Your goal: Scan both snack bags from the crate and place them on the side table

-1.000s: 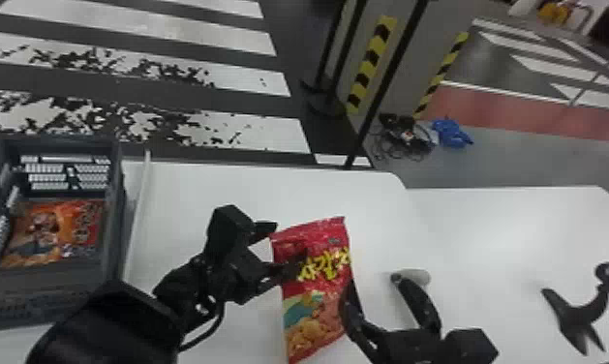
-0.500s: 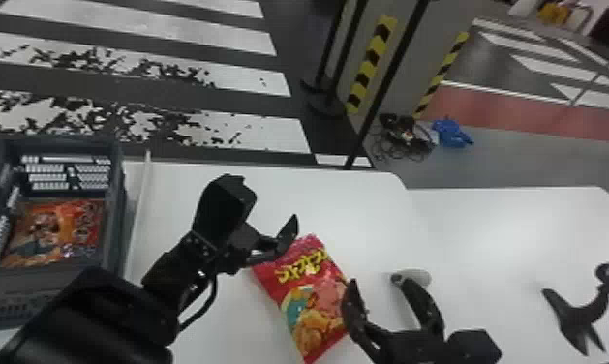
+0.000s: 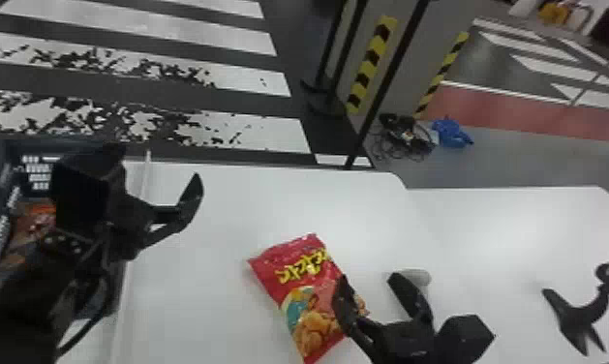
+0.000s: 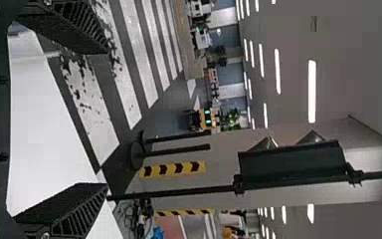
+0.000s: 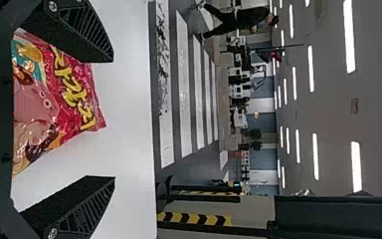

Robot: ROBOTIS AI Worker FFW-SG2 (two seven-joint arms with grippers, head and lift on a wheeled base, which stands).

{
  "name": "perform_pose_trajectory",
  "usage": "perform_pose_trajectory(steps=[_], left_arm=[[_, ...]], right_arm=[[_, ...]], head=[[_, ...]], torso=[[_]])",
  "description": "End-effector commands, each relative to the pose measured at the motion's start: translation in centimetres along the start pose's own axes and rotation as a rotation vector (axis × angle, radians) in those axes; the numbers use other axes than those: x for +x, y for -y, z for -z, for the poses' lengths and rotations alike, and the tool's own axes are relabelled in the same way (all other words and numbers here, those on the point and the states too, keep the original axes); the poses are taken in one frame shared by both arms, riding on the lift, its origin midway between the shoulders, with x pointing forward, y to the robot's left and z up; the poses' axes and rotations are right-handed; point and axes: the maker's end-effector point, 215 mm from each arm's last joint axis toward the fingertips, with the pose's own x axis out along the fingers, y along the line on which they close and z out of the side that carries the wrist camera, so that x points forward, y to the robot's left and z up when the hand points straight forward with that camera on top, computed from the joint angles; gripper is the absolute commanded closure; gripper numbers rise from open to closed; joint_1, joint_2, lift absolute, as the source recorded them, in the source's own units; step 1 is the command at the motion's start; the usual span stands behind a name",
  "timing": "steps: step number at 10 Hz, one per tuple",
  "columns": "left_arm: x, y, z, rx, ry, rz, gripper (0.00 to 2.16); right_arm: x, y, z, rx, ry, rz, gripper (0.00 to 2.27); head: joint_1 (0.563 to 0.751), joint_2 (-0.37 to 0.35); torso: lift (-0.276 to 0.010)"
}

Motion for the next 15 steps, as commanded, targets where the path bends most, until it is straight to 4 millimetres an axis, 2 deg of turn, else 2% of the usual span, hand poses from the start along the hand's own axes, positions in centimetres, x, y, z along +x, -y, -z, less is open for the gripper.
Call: perform_pose_trajectory(steps=[1,3,5,7,8,9,11,13,15], left_arm=[[-2.3,-4.3,1.5,0.014,-0.016,-0.054,0.04],[-4.3,-7.5,1.6,-0.030,0.023,-0.088,0.04],[-6.8,-10.5,0.9,-0.047,0.098,-0.137,0.07],[-8.8,-12.4,1.2,-0.049,0.115,-0.167,0.07],[-9.4,-12.8,1.7,-0.050,0.108,-0.175,0.07],[-9.9,-13.0,2.2,-0.048,0.103,-0.180,0.07],[-10.6,-12.6,2.0,-0.047,0.119,-0.170,0.08],[-10.6,-12.5,2.0,-0.059,0.125,-0.169,0.08],[-10.5,-12.3,2.4,-0.070,0.120,-0.158,0.08]], right_arm=[[0.7,-0.1,-0.1,0.042,-0.029,-0.011,0.08],[2.0,0.8,-0.5,0.070,-0.063,-0.009,0.08],[3.1,1.9,-0.5,0.112,-0.111,-0.022,0.08],[3.7,2.2,2.1,0.239,-0.279,-0.065,0.08],[3.7,2.1,3.4,0.303,-0.362,-0.091,0.08],[3.7,2.3,3.7,0.332,-0.399,-0.104,0.08],[3.0,2.6,5.1,0.390,-0.499,-0.107,0.08],[3.0,3.4,5.5,0.417,-0.538,-0.100,0.08],[3.1,3.5,7.2,0.438,-0.575,-0.097,0.08]], head=[[0.695,-0.314],[0.695,-0.226],[0.695,-0.192],[0.695,-0.159],[0.695,-0.146],[0.695,-0.131],[0.695,-0.124],[0.695,-0.132],[0.695,-0.142]], torso=[[-0.098],[-0.098],[-0.098],[-0.098],[-0.098],[-0.098],[-0.098],[-0.098],[-0.098]])
